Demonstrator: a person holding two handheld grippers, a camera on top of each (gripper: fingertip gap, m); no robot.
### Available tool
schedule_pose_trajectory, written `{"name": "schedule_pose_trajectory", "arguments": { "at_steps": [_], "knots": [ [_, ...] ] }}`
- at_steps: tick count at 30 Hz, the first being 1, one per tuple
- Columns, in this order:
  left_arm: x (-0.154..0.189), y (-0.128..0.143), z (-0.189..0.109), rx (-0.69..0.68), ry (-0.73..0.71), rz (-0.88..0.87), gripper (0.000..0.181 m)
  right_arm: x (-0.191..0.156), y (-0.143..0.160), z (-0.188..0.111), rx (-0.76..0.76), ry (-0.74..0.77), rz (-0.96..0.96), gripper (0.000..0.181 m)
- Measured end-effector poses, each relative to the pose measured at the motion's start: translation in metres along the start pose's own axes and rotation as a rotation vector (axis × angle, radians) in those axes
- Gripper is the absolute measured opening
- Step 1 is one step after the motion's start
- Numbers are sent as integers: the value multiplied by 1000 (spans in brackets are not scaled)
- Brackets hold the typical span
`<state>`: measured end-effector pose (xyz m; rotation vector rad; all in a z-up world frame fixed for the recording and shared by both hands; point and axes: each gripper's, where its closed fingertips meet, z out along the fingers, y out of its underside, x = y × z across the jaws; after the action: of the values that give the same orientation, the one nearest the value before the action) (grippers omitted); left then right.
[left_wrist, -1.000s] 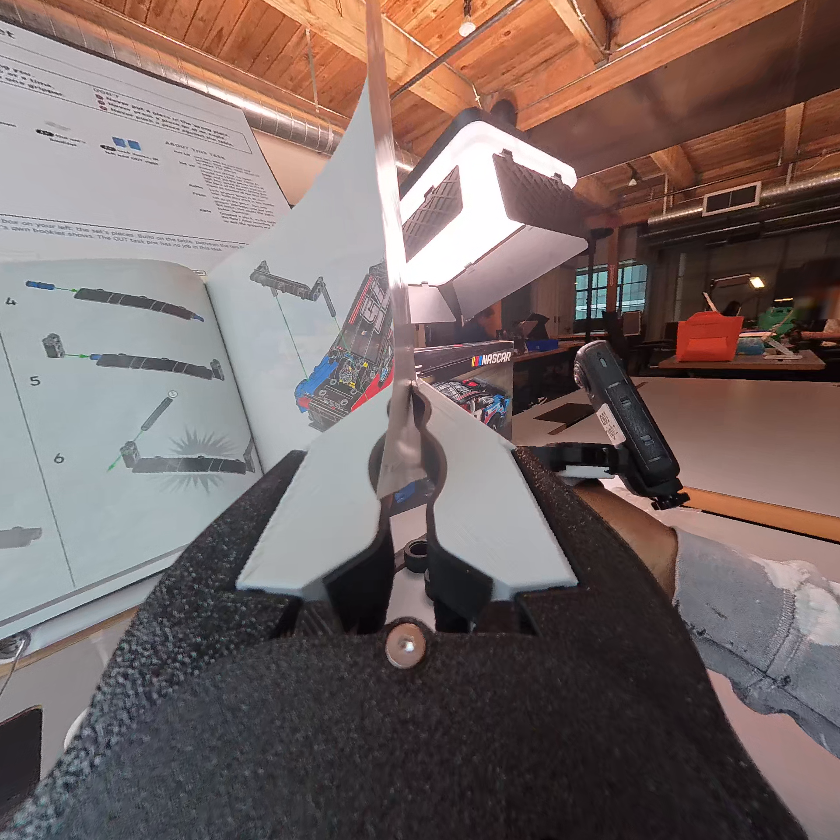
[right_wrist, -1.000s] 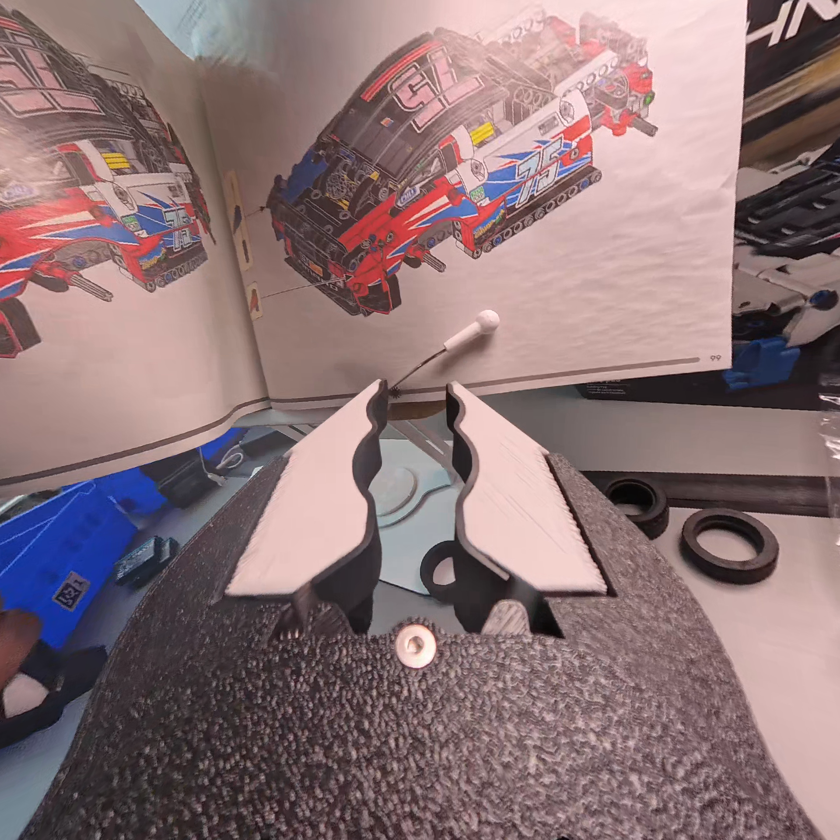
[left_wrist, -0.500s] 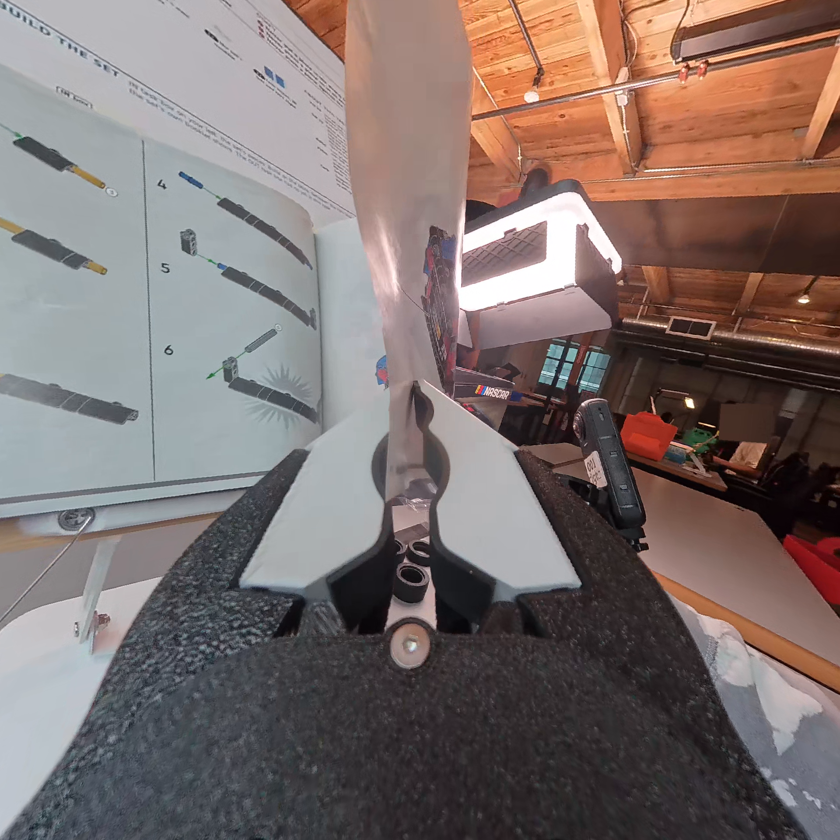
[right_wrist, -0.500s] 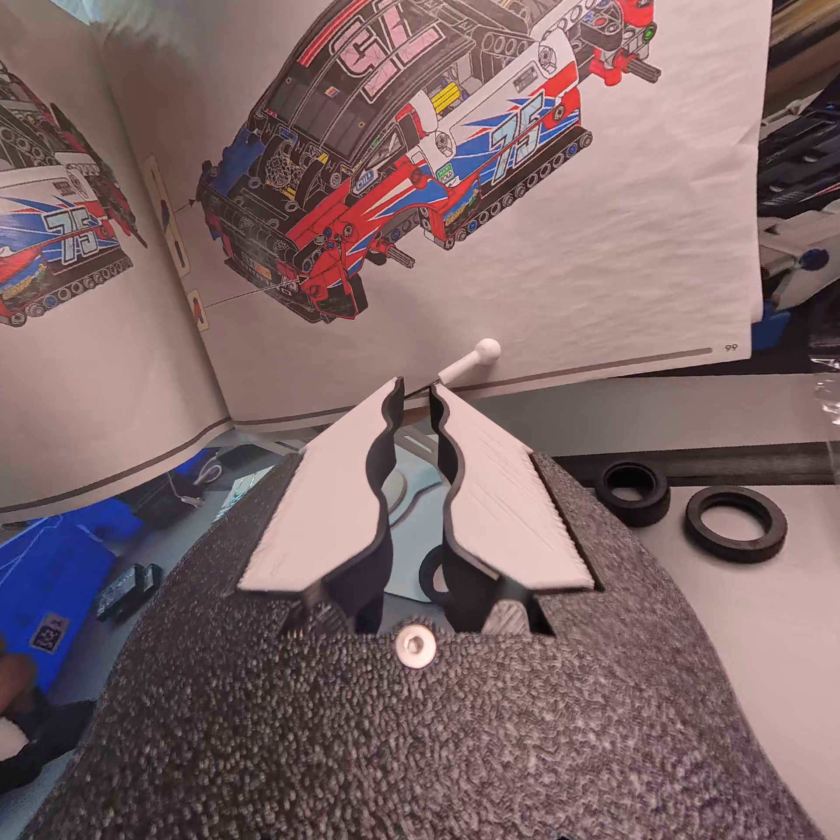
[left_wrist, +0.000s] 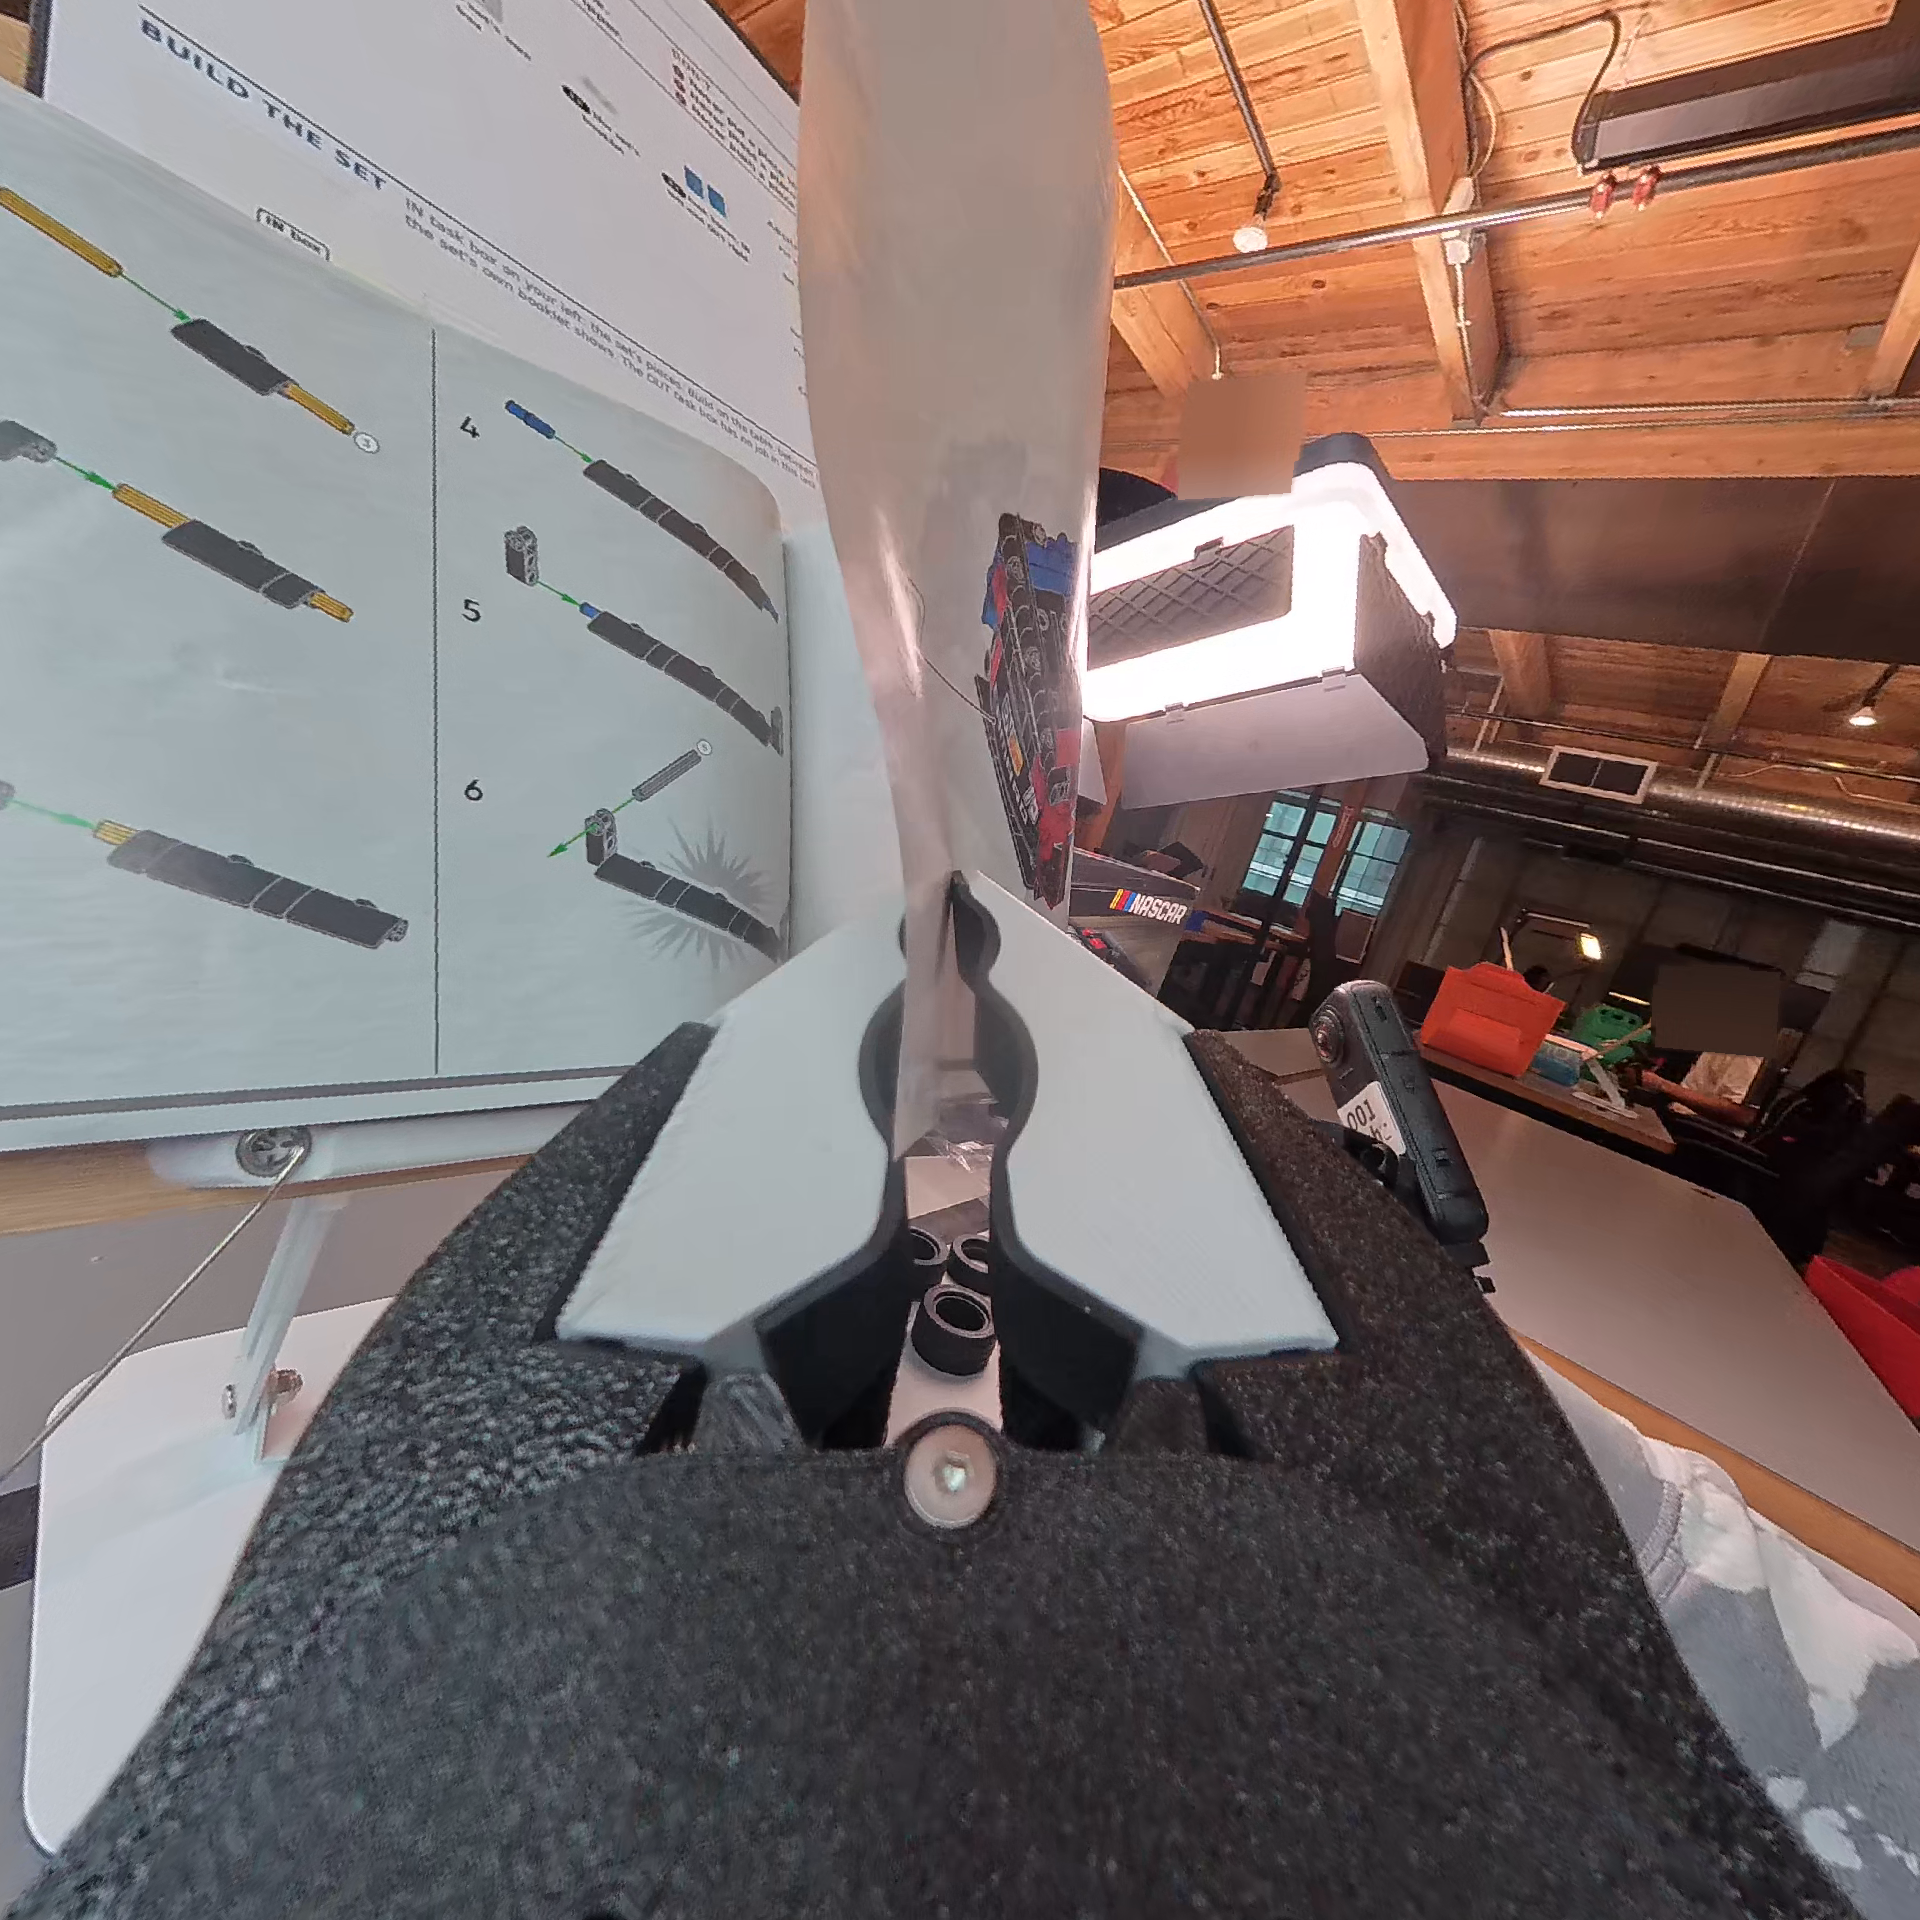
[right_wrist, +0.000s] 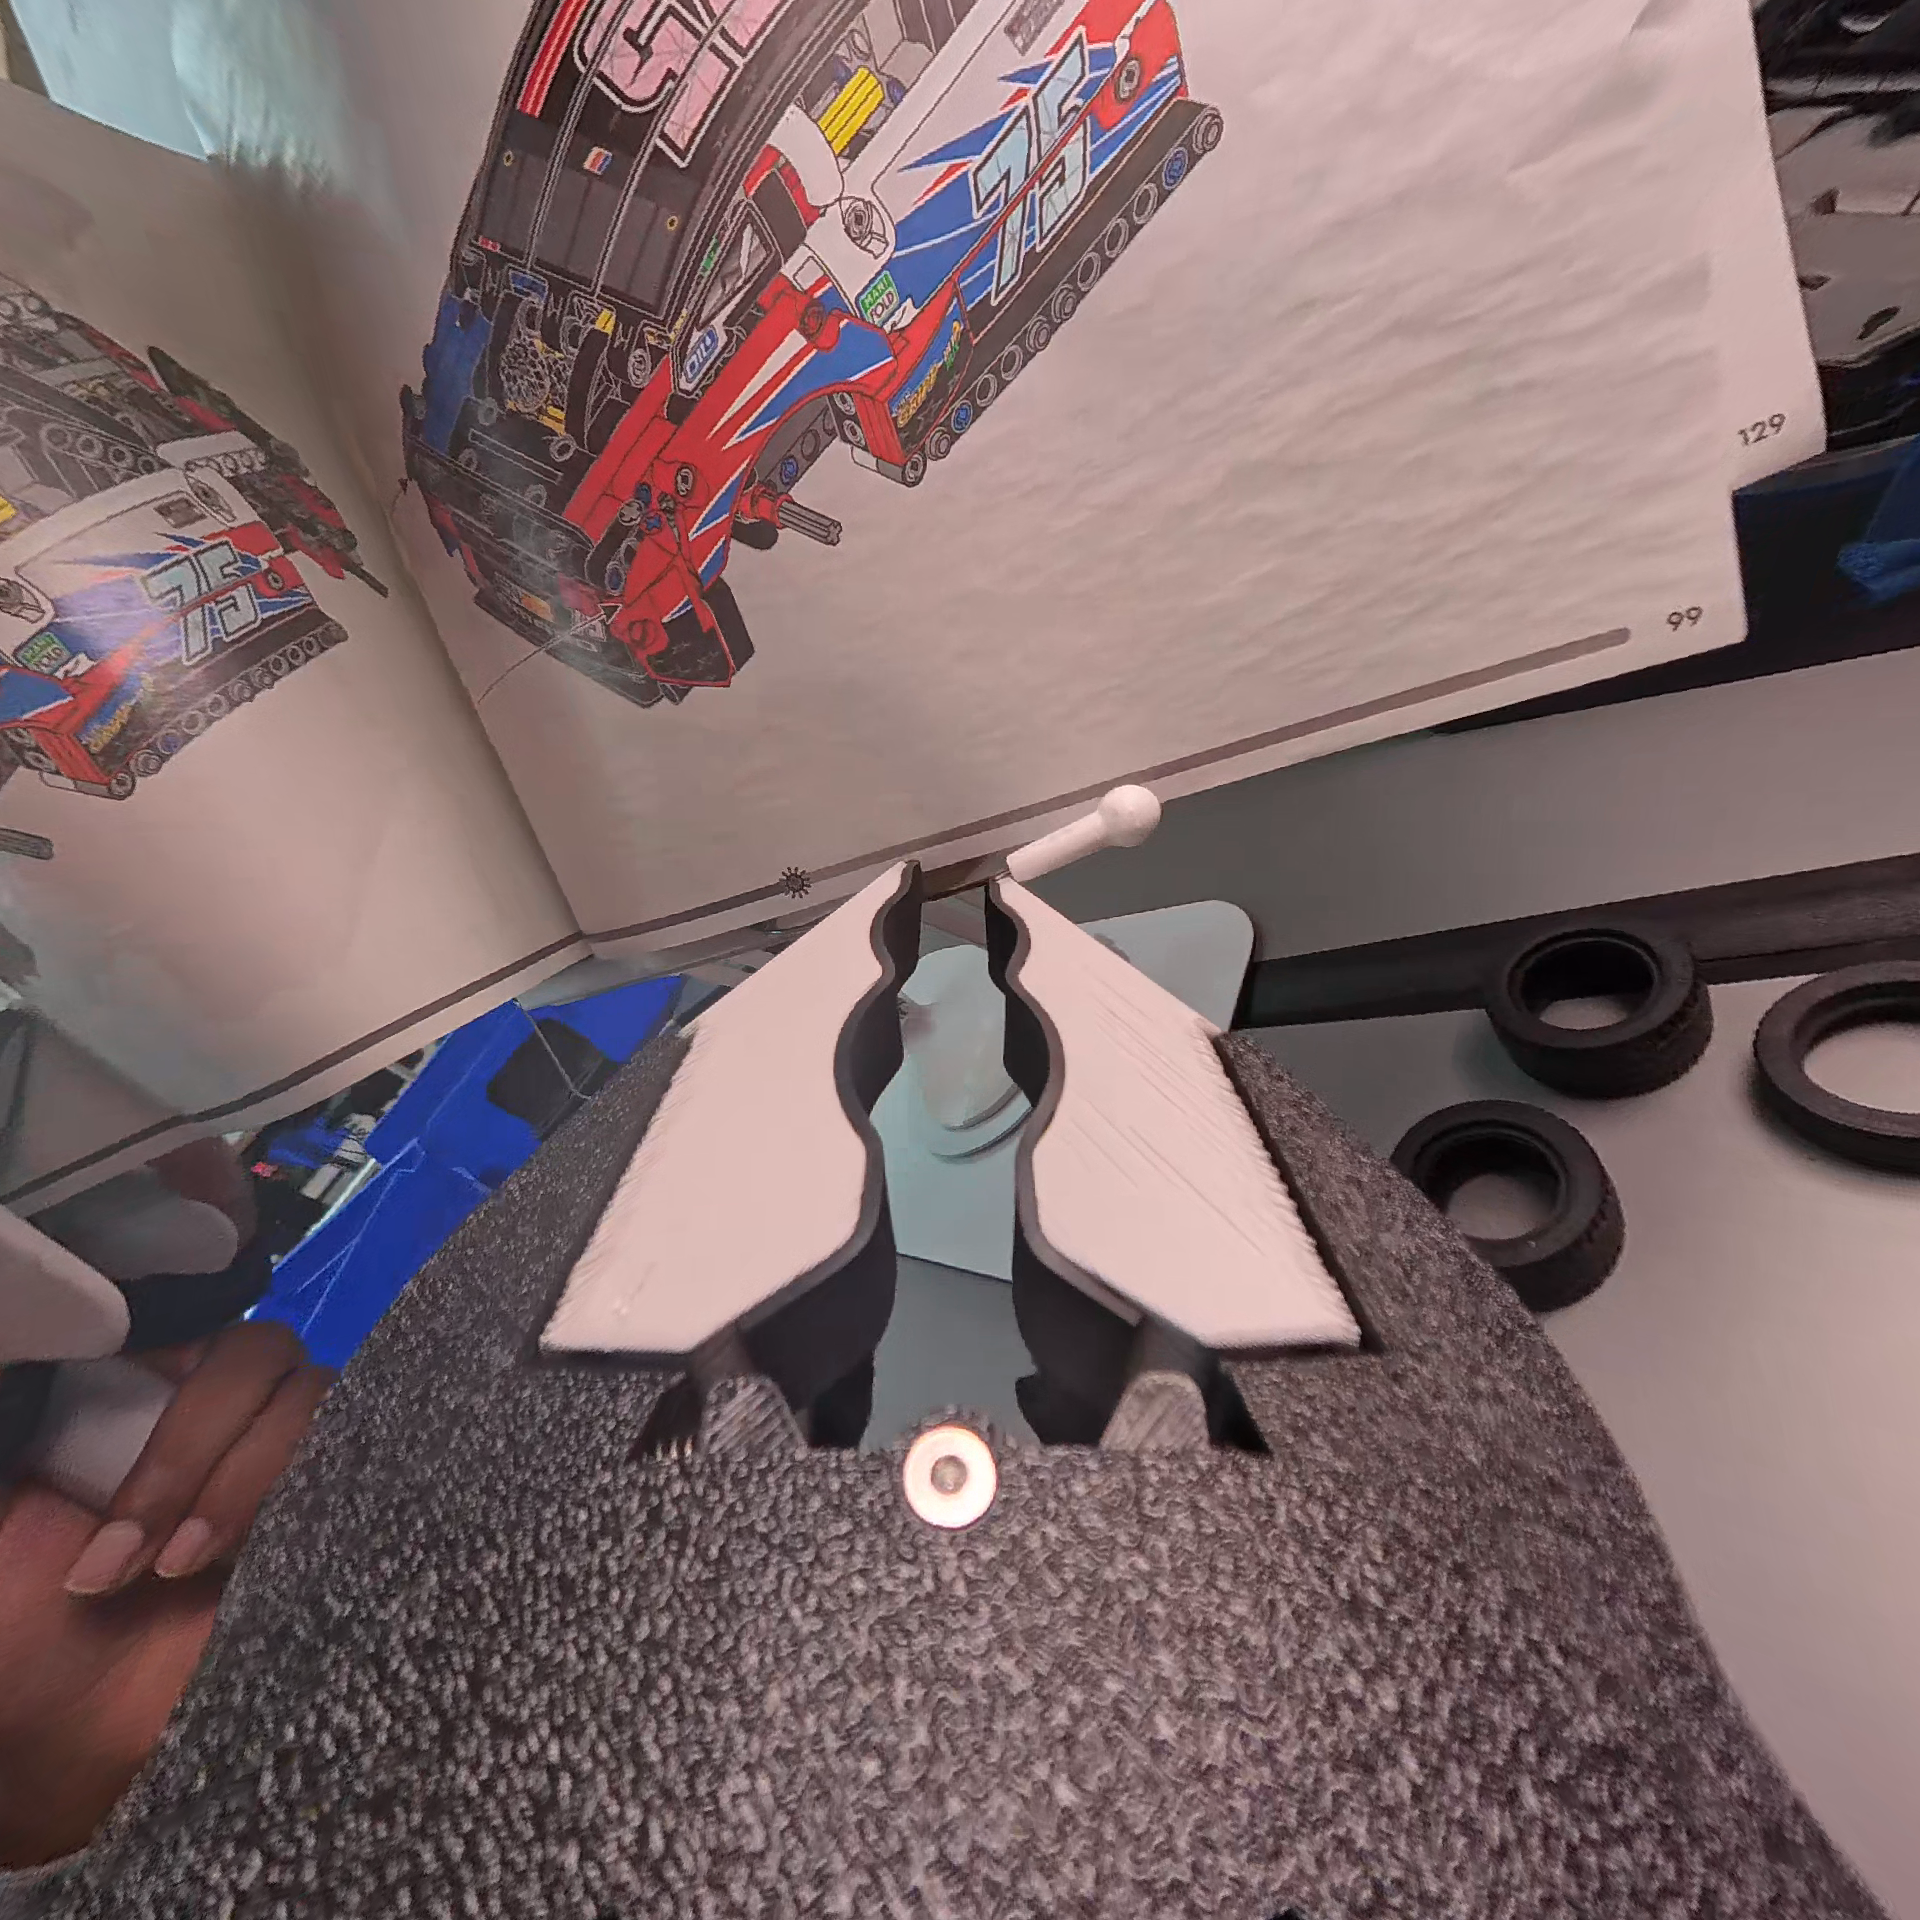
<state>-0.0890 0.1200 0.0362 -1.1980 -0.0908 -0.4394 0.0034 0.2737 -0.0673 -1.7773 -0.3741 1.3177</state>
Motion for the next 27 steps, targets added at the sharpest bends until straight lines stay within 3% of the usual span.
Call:
{"name": "schedule_pose_trajectory", "arguments": {
  "at_steps": [1, 7, 10, 13, 15, 18, 21, 22, 25, 27],
  "knots": [
    [1, 0, 0, -1, 1, 4, 0, 0, 0, -1, -1, -5, 3, 13],
    [24, 4, 6, -23, 47, 90, 0, -7, -18, -24, 62, 20, -120, 39],
    [40, 12, 13, -44, 79, 137, 0, -74, -42, -48, 165, -185, -335, 49],
    [62, 28, 26, -110, 121, 220, 0, -142, -46, -73, 145, -349, -510, 78],
    [78, 42, 36, -161, 146, 317, 0, -172, -43, -87, 94, -380, -595, 101],
    [98, 63, 51, -202, 163, 494, 0, -190, -37, -102, 30, -333, -724, 115],
    [108, 85, 62, -245, 184, 601, 6, -178, -35, -102, -48, -225, -735, 102],
    [109, 93, 66, -269, 191, 627, 12, -166, -37, -99, -68, -172, -749, 90],
    [111, 113, 69, -321, 238, 664, 32, -127, -52, -94, -76, -6, -780, 26],
    [112, 116, 65, -325, 263, 659, 39, -112, -64, -92, -52, 25, -783, 8]
  ]
}}
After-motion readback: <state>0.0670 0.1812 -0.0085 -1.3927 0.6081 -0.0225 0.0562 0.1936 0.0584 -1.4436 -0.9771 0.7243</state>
